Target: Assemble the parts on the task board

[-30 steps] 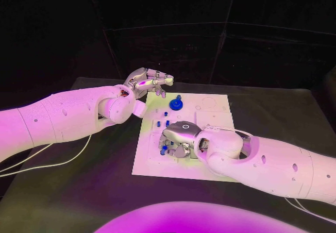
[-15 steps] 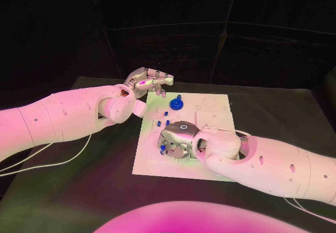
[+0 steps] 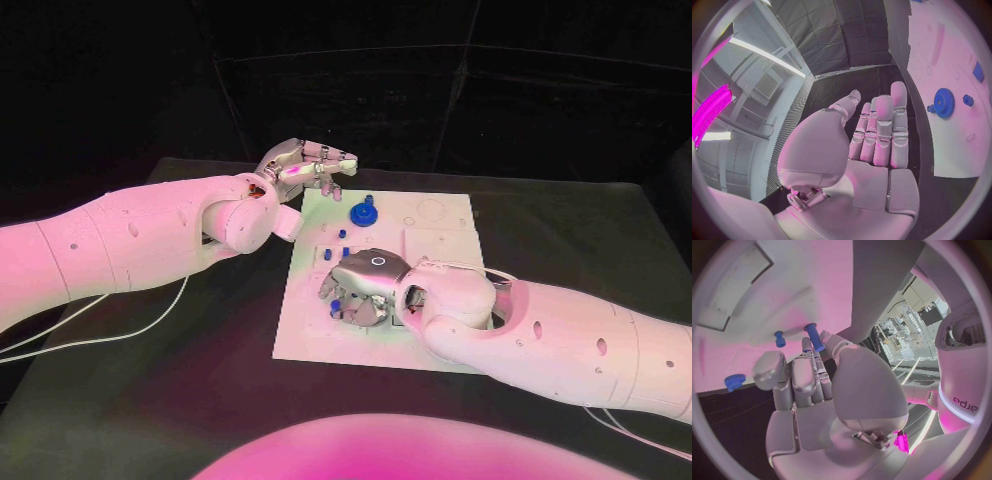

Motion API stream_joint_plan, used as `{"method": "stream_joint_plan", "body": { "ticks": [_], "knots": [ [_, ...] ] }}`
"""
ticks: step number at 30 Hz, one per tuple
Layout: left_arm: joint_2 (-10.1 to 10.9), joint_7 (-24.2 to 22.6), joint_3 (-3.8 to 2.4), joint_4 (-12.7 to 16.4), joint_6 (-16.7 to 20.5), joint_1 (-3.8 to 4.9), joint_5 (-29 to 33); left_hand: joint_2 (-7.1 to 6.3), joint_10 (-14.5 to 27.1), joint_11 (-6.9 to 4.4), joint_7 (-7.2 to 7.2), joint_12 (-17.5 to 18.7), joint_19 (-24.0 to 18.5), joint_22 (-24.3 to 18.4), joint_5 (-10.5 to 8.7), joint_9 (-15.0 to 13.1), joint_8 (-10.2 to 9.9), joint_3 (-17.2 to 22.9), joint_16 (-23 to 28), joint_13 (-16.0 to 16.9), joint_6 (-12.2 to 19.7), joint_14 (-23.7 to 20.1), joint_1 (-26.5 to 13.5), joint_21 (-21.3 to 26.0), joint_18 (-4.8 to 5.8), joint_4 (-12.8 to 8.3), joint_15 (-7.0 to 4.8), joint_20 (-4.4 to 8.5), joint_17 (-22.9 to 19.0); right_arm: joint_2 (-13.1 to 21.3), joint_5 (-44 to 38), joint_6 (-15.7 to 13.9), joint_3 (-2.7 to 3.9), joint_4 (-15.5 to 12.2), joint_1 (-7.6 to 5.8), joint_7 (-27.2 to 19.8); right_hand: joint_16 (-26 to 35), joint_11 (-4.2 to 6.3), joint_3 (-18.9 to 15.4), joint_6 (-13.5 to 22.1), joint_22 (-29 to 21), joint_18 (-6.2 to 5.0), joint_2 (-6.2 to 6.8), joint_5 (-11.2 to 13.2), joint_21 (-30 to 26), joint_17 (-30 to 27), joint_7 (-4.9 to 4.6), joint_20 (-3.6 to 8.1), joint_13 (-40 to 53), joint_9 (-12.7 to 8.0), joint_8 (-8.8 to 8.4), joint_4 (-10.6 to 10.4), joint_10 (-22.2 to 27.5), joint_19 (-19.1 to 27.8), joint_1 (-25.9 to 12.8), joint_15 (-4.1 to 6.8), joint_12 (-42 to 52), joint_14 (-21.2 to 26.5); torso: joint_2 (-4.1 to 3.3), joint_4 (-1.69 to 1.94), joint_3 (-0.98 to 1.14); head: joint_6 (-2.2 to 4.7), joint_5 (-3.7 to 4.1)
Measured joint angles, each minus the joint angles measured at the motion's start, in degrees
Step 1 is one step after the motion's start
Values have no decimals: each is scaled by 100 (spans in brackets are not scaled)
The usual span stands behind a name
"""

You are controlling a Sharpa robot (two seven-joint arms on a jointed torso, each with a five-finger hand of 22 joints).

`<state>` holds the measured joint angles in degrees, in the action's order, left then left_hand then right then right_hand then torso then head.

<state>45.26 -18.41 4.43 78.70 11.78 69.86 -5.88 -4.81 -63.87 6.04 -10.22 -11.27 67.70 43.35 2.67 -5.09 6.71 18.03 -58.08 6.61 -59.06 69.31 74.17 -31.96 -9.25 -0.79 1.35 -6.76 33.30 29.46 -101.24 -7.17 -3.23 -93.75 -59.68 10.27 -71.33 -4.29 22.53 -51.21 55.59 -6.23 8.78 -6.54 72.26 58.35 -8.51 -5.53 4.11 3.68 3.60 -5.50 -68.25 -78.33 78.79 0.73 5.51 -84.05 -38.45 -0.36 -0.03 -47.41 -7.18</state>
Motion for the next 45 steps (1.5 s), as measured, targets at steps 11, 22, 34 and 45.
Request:
{"method": "stream_joint_plan", "body": {
  "ticks": [11, 22, 34, 45],
  "knots": [
    [22, 7, 0, 1, -6, 0, 0, 0, 0, 0, 0, -5, 21, -13, 0, 6, 0, -19, 0, 7, 0, -21, 0, 40, 0, 20, 21, -21, -21, 457, 35, -455, 0, -266, 5, -88, 146, -100, -559, 202, -461, 0, 106, -96, -314, -205, -70, -37, -26, 8, 0, -34, 642, 214, -105, -58, -119, 16, 4, -4, 1, 20, 7],
    [79, 10, 0, 16, -7, 1, 1, 0, 0, 0, 0, -27, 21, -19, 0, 6, 0, -40, 0, 7, 0, -21, 0, 40, 0, 8, 21, -21, -21, 1677, 770, -1404, 186, -1054, -290, -87, -30, -115, -1938, -176, -253, -91, -161, -581, -209, 39, -132, -81, 149, 99, 219, -630, 344, 68, -89, -121, 672, 16, 17, -32, -1, 116, 176],
    [137, 0, 1, 98, -5, 0, 1, 0, 0, 0, 0, -27, 21, -18, 0, 5, 0, -48, 0, 14, 0, -21, 0, 40, 1, 16, 21, -21, -27, 2910, 2209, -1556, 212, -1258, -371, 861, -704, 326, -2792, -499, 803, 95, -317, -1031, 451, 981, 244, 258, 3968, 291, 991, -1058, -918, -359, -549, 258, 4546, 9, 38, -142, -19, 259, 682],
    [159, -1, 1, 111, -4, -1, 1, 0, 0, 0, 0, -27, 21, -18, 0, 4, 0, -56, 0, 14, 0, -21, 0, 40, 1, 25, 21, -21, -26, 3148, 2056, -1179, 178, -1451, 11, 1721, -753, 347, -3270, -359, 994, 93, -557, -1031, 539, 1033, 301, 299, 5830, 503, 1617, -1123, -945, -400, -755, 257, 5990, 9, 46, -198, -6, 269, 848]
  ]
}}
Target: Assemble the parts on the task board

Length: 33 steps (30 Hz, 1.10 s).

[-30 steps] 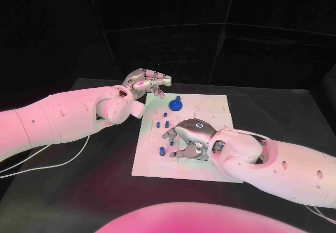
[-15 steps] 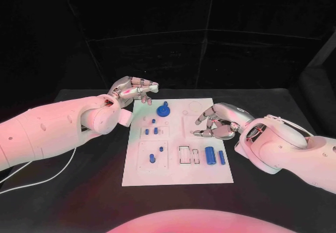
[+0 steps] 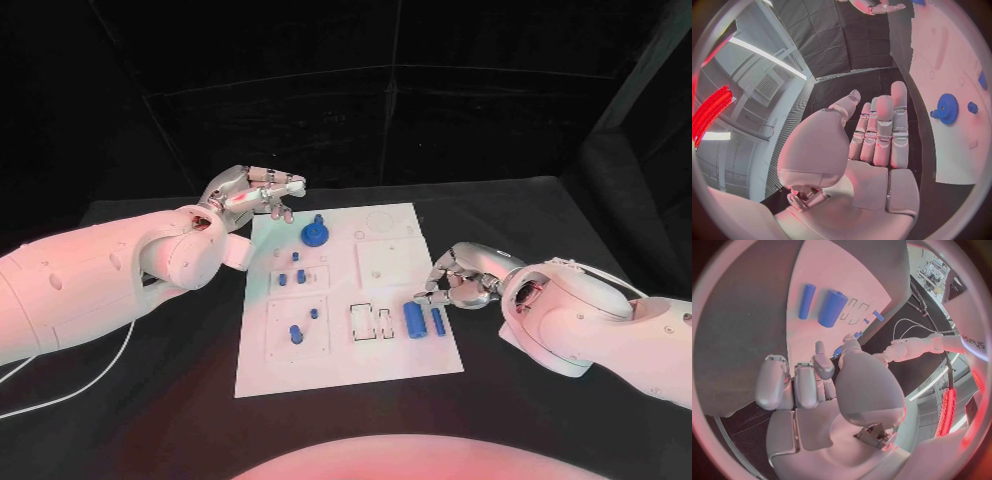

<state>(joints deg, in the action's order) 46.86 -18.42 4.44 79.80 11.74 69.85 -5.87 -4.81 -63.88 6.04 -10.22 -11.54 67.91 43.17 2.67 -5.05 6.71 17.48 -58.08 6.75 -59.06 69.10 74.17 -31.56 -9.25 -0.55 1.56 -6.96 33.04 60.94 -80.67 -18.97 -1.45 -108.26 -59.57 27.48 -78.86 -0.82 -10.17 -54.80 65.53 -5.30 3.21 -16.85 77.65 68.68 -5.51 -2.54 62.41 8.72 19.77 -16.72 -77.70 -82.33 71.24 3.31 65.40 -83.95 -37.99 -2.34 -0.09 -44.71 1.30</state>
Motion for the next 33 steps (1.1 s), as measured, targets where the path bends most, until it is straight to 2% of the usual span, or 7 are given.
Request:
{"method": "stream_joint_plan", "body": {
  "ticks": [5, 12, 18, 30, 33],
  "knots": [
    [5, 0, 0, -1, 0, 0, 0, 0, 0, 0, 0, 0, 0, -5, 0, 0, 12, 0, 0, 1, 0, 0, 0, 0, 0, 0, 0, 0, 0, -41, -191, 127, -16, -37, 83, 259, 0, 0, -51, 59, 6, 0, 55, 0, 0, -5, -2, 0, 96, 23, 64, -5, 0, 0, -55, 0, 63, 0, 0, 0, 1, -17, 10],
    [21, 0, 0, -13, -1, -1, 0, 0, 0, 0, 0, 0, 0, -9, 0, -1, 24, 0, 0, 4, 0, 0, 0, 0, 0, 0, 0, 0, 0, -180, -434, 182, -26, -70, 234, 444, 0, 21, -67, 78, 31, -1, 50, -68, 23, -5, 16, 0, 243, 76, 181, 10, -20, 0, -59, -1, 153, 0, -2, 1, -8, -30, 6],
    [31, 1, 0, -17, -1, -1, 0, 0, 0, 0, 0, 0, 0, -9, 0, -1, 24, 0, 0, 4, 0, 0, 0, 0, 0, 0, 0, 0, 1, -239, -590, 209, -26, -34, 268, 531, 0, 35, -98, 87, 62, -1, 32, -130, 22, -5, 25, 0, 327, 141, 330, 11, -34, 0, -77, -1, 182, 1, -4, 1, -13, -47, -2],
    [43, 5, 0, -18, -3, -1, 0, 0, 0, 0, 0, -1, 0, -8, 0, -1, 24, 0, 0, 4, 0, 0, 0, 0, 0, 0, 0, 0, 1, -370, -743, 415, -22, 81, 290, 690, 0, 42, -98, 87, 81, -1, 7, -150, 43, -14, 25, 0, 365, 189, 397, 11, -41, 0, -101, -1, 208, 1, -5, 5, -11, -72, -9],
    [45, 7, 0, -19, -4, -1, 0, 0, 21, 21, 0, -34, 0, -15, 0, -1, 24, -17, 0, 4, 0, 0, 0, 0, 0, 18, 0, 0, 1, -449, -769, 478, -20, 118, 350, 721, 0, 42, -98, 105, 90, -1, 7, -156, 43, -14, 43, 0, 379, 202, 435, 11, -41, 1, -101, -1, 208, 1, -7, 5, -11, -82, -15]
  ]
}}
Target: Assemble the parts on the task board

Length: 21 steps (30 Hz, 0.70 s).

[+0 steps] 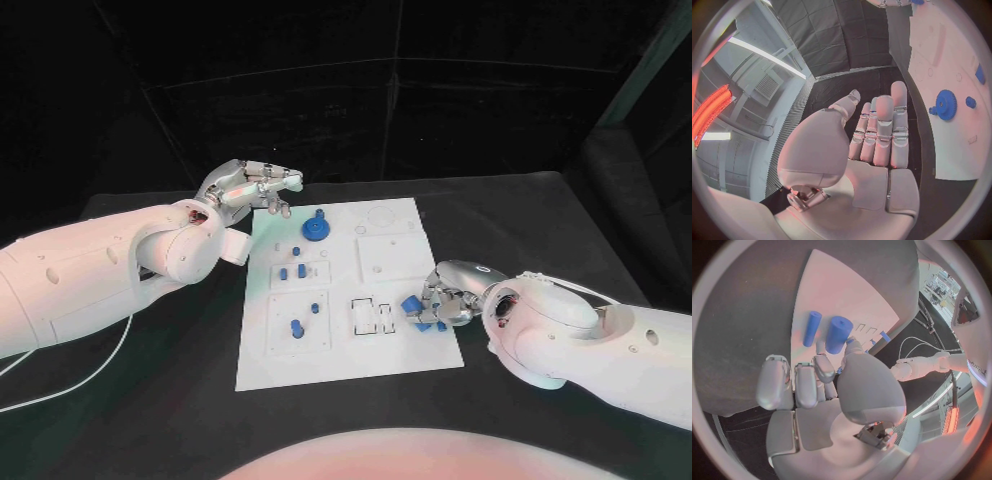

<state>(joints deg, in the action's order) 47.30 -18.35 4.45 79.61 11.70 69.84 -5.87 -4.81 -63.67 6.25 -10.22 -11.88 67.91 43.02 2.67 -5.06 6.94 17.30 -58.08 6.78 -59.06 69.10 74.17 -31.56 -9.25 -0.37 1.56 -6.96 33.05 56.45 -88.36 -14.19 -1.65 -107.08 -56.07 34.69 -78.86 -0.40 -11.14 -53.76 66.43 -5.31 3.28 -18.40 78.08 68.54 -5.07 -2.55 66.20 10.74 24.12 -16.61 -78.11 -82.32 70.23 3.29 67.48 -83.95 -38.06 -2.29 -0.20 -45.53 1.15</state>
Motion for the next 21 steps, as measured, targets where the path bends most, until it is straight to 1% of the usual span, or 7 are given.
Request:
{"method": "stream_joint_plan", "body": {
  "ticks": [3, 7, 8, 11, 15, 19, 21],
  "knots": [
    [0, 3, 0, -1, -1, 0, 0, 0, 0, 0, 0, 0, 0, 0, 0, 0, 0, 0, 0, 1, 0, 0, 0, 0, 0, 0, 0, 0, 0, -74, -36, 25, 23, 13, 63, 12, 0, 0, 0, 4, 12, -1, 0, -15, 0, 0, 8, 12, 2, 38, 52, 0, 0, -12, 0, 0, 0, 0, 0, 0, 0, -6, -10],
    [1, 7, 0, -4, -2, 0, 0, 0, 0, 0, 0, 0, 0, 0, 0, 0, 0, 0, 0, 5, 0, 0, 0, 0, 0, 0, 0, 0, 0, -145, -83, 30, 45, 42, 98, 15, 0, 0, 0, -10, 16, -1, -5, -43, 0, 0, 11, 21, 22, 63, 103, 0, 0, -21, 0, 21, 0, -21, 0, -1, -1, -18, -24],
    [2, 9, 0, -4, -3, 0, 0, 0, 0, 0, 0, 0, 0, 0, 0, 0, 0, 0, 0, 5, 0, 0, 0, 0, 0, 0, 0, 0, 0, -153, -93, 28, 47, 47, 102, 15, 0, 0, 0, 8, 22, -1, -48, -72, 0, 0, 8, 21, 35, 70, 116, 0, 0, -21, 3, 20, 0, -20, 0, -1, -1, -22, -27],
    [9, 16, 0, -8, -6, 0, 0, 0, 0, 0, 0, 0, 0, 1, 0, 0, 0, 1, 0, 4, 0, 0, 0, 0, 0, 0, 0, 0, 0, -174, -115, -4, 49, 53, 117, 16, 0, 0, 0, 38, 28, -1, -106, -109, 23, -4, 17, 21, 60, 71, 118, 0, 0, -21, 19, 20, -1, -20, 0, -1, -2, -26, -32],
    [12, 25, 0, -11, -11, 0, 0, 0, 0, 0, 21, 0, 0, 1, 0, 0, 0, 1, 0, 4, 21, -22, 0, 0, 0, -1, -21, 0, -12, -182, -116, -96, 43, 60, 136, 16, 0, 20, -1, 38, 50, -1, -233, -183, 23, -22, 17, 21, 112, 120, 185, -1, -20, -21, -43, 41, 36, 1, 0, -2, -3, -27, -40],
    [19, 32, 0, -9, -16, 0, 0, 0, 0, 0, 20, 0, 0, 1, 0, 0, 0, 1, 0, 4, 21, -22, 0, 0, 0, -1, -21, 0, -12, -160, -94, -241, 25, 29, 159, 16, 0, 44, -7, 50, 100, -1, -329, -296, 63, -4, 8, 41, 176, 140, 252, -7, -78, -41, 15, 41, 77, 1, 1, -2, -2, -30, -43],
    [23, 35, 0, -9, -17, 0, 0, 0, 0, 0, 20, 0, 0, 1, 0, 0, 0, 1, 0, 4, 21, -22, 0, 0, 0, -1, -21, 0, -12, -130, -75, -345, 10, -12, 176, 8, 0, 41, -24, 45, 121, -1, -379, -358, 63, 3, 38, 41, 200, 161, 284, 8, -82, -41, 65, 41, 78, 1, 3, -6, -2, -26, -48]
  ]
}}
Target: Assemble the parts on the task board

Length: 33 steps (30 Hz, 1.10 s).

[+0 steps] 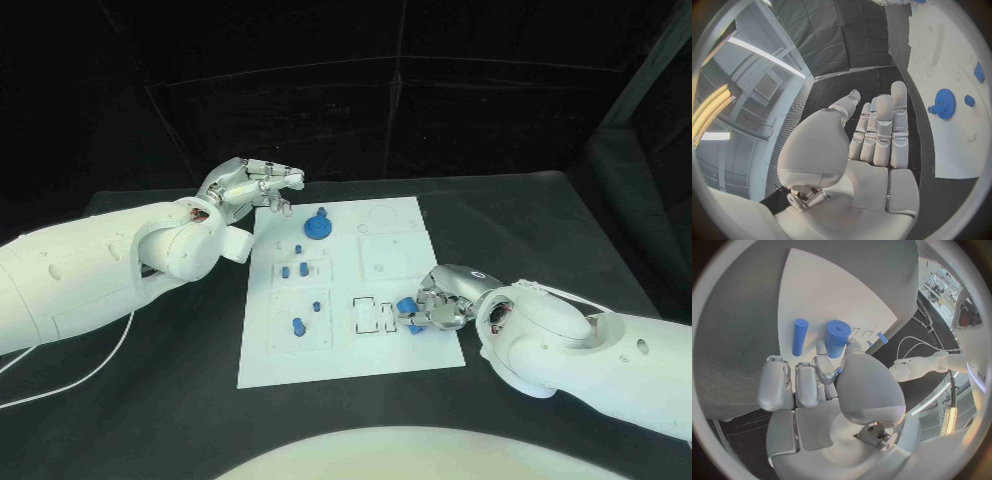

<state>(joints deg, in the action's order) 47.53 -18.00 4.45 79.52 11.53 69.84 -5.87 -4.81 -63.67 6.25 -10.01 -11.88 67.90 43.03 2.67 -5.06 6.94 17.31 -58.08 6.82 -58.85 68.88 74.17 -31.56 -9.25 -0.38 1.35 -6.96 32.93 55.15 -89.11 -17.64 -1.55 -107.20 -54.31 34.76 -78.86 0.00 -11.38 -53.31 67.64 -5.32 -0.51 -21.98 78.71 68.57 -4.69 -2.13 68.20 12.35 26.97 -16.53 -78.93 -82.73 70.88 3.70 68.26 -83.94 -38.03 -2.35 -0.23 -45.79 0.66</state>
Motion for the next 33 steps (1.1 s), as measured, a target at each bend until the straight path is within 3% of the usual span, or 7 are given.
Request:
{"method": "stream_joint_plan", "body": {
  "ticks": [3, 8, 13, 22, 25, 33],
  "knots": [
    [0, 2, 0, 1, -2, 0, 0, 0, 0, 0, 0, 0, 0, 0, 0, 0, 0, 0, 0, 0, 0, 0, 0, 0, 0, 0, 0, 0, 0, 43, 52, -186, -15, -72, 21, -45, 0, 21, 0, 32, 2, 0, -68, -123, 0, 0, 16, 0, 12, 32, 33, 0, -21, 0, 68, 8, 0, -8, 4, -1, -2, 9, 0],
    [-7, 3, 0, 2, -5, 0, 0, 0, 0, 0, 0, 0, 0, 0, 0, 0, 0, 0, 0, 0, 0, 0, 0, 0, 0, 0, 0, 0, 0, 60, 170, -584, -12, -213, 22, -196, 0, 21, 0, 33, 16, 0, -67, -219, 23, 0, 15, 0, 33, 82, 48, 0, -20, 0, 68, 20, 0, -21, 7, -1, -7, 22, 10],
    [-11, 5, 0, 4, -8, 0, 0, 0, 0, 0, 0, 0, 0, 1, 0, 0, 0, 0, 0, 0, 0, 0, 0, 0, 0, 0, 0, 0, 0, -30, 285, -804, -11, -269, 20, -319, 0, 21, 0, 33, 16, 0, -79, -258, 23, -13, 14, 0, 33, 85, 48, 0, -20, 0, 80, 21, 0, -21, 1, 4, -7, 26, 16],
    [-24, 6, 0, 9, -12, 0, 0, 0, 0, 0, 0, 0, 0, 1, 0, 0, 0, 0, 0, -1, 0, 0, 0, 0, 0, 0, 1, 0, 1, -345, 450, -754, -10, -129, 19, -281, 0, 21, -37, 41, 16, 0, -83, -258, 23, -41, 7, 0, -21, 95, 77, -6, -20, 0, 81, 20, -60, -21, -3, 14, -14, 13, -2],
    [-27, 7, 0, 14, -12, 0, 0, 0, 0, 0, 0, 0, 0, 1, 0, 0, 0, 0, 0, -1, 0, 1, 0, 0, 0, 0, 1, 0, 1, -475, 488, -705, -10, -77, 19, -206, 0, 21, -56, 6, 15, 0, -158, -257, 22, -41, 41, 0, -21, 110, 77, -25, -20, 0, 4, 20, -72, -21, -3, 14, -14, 20, -26],
    [-40, 9, 0, 37, -13, 0, 0, 0, 21, -21, 0, 0, 0, -10, 0, 6, 0, -32, 0, 4, 0, 1, 0, 0, 0, -2, 1, 0, 1, -684, 570, -644, -10, 29, 19, -16, 0, 21, -87, -1, 15, 0, -197, -257, 22, -41, 48, -1, -12, 123, 77, -25, -20, 0, -35, 40, -88, 0, -6, 11, -12, 25, -53]
  ]
}}
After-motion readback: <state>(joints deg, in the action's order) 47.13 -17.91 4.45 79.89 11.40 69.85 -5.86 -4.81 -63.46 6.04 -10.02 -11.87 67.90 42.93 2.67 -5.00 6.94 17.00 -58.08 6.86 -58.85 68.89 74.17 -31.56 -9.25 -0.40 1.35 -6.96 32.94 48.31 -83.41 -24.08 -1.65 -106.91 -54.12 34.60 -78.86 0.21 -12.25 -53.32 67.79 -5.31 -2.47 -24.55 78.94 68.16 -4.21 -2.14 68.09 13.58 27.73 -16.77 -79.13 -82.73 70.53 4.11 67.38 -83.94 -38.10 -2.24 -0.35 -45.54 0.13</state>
